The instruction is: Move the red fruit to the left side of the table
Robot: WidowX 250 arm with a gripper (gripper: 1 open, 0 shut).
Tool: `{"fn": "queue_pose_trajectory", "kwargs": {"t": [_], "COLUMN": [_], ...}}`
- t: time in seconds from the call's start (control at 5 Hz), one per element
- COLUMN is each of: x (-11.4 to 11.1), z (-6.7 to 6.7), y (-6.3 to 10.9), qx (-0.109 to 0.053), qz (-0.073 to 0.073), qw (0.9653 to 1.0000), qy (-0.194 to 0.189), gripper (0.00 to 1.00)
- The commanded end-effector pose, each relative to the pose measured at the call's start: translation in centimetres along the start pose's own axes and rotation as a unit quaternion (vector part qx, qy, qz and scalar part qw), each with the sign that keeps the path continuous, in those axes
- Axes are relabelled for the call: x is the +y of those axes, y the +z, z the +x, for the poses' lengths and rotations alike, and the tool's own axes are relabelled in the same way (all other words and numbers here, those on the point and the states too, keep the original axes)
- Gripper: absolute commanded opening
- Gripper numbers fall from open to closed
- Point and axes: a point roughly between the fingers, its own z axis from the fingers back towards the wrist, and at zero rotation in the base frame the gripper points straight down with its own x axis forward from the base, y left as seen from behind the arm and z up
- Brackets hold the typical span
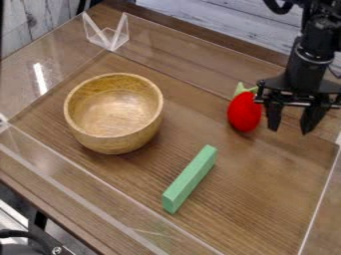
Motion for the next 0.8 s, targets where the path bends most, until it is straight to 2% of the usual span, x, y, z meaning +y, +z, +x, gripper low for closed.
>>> {"fn": "queue_pose_trajectory", "kwargs": {"t": [0.0,0.4,0.6], "x": [-0.3,1.4,2.4], "z": [1.9,1.5,2.9], "y": [2.5,2.0,2.2], "qx": [-0.034,-0.042,-0.046], "qz": [-0.021,-0.025,-0.026], "qw": [0.9985,0.9981,0.9973], "qy": [0.038,0.039,0.052], "gripper": [1.00,1.00,1.00]}}
